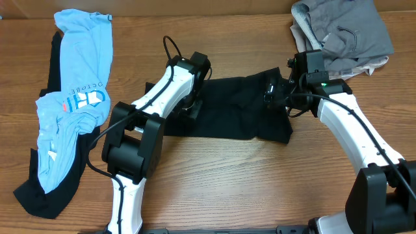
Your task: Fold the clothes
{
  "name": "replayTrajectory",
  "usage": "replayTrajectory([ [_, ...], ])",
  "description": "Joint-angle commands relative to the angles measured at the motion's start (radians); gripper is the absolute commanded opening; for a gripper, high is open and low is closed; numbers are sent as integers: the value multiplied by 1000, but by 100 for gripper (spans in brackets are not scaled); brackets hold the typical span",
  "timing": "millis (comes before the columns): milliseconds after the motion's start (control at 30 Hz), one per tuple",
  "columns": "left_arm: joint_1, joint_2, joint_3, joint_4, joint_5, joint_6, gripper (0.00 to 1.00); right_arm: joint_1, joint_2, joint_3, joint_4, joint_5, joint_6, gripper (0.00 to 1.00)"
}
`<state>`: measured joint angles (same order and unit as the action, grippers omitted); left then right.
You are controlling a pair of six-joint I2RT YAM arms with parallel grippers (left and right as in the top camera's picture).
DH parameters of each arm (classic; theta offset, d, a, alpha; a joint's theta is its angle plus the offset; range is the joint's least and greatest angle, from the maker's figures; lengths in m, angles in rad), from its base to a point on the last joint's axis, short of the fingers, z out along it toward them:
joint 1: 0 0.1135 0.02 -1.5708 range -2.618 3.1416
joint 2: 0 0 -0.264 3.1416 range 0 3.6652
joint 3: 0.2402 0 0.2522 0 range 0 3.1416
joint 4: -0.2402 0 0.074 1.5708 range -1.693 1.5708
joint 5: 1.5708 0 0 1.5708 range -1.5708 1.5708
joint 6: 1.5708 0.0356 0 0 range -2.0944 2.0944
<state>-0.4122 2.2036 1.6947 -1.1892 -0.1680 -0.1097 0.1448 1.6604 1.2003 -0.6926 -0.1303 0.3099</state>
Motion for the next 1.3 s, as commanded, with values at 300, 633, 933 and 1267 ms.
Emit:
replayTrajectory([
  [300,2,-5,327,-229,-44,-33,4,0,3,-5,6,6,-3,90],
  [633,-12,-5,350,-173,51,-32,4,0,3,-5,6,6,-3,90],
  [933,-66,-5,349,-94,126,-32,4,0,3,-5,6,6,-3,90],
  [1267,-135,6,333,-69,135,-25,4,0,3,-5,5,6,-3,90],
])
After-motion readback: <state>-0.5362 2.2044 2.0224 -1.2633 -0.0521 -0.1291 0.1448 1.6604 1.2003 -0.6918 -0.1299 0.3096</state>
